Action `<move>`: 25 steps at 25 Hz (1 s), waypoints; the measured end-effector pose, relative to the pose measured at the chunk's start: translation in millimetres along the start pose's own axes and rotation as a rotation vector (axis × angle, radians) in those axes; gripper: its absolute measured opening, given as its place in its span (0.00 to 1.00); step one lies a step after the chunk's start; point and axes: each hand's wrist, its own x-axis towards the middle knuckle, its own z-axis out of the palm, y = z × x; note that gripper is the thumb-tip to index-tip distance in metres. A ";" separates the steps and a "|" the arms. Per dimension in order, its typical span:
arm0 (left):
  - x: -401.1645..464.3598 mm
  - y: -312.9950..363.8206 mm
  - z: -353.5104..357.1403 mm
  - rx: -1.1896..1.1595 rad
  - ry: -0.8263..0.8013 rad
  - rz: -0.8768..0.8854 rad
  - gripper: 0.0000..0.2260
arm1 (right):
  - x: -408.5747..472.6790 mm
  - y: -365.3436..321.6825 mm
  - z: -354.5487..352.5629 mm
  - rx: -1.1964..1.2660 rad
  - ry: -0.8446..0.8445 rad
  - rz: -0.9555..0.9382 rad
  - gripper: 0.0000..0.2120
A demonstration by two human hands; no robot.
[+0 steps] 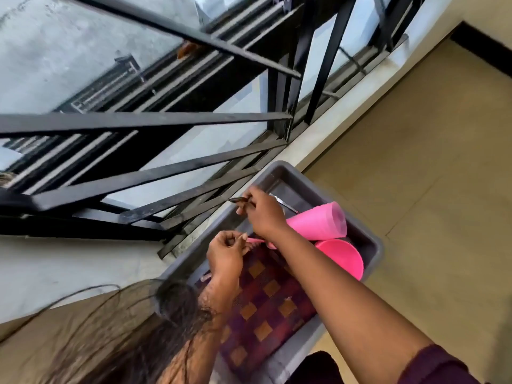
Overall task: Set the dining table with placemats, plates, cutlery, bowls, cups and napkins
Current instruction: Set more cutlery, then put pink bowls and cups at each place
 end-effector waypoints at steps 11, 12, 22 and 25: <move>-128.8 72.0 -90.5 -0.272 -0.449 -0.103 0.09 | -149.4 -46.5 -92.4 0.695 0.362 0.430 0.04; -139.5 73.8 -89.2 -0.258 -0.511 -0.103 0.09 | -165.9 -44.4 -97.8 0.730 0.378 0.452 0.04; -273.6 45.2 13.3 0.204 -1.101 -0.071 0.14 | -330.2 9.6 -179.7 0.963 0.823 0.435 0.10; -329.2 19.1 47.3 0.429 -1.252 -0.060 0.19 | -404.8 36.4 -199.6 0.988 0.915 0.423 0.11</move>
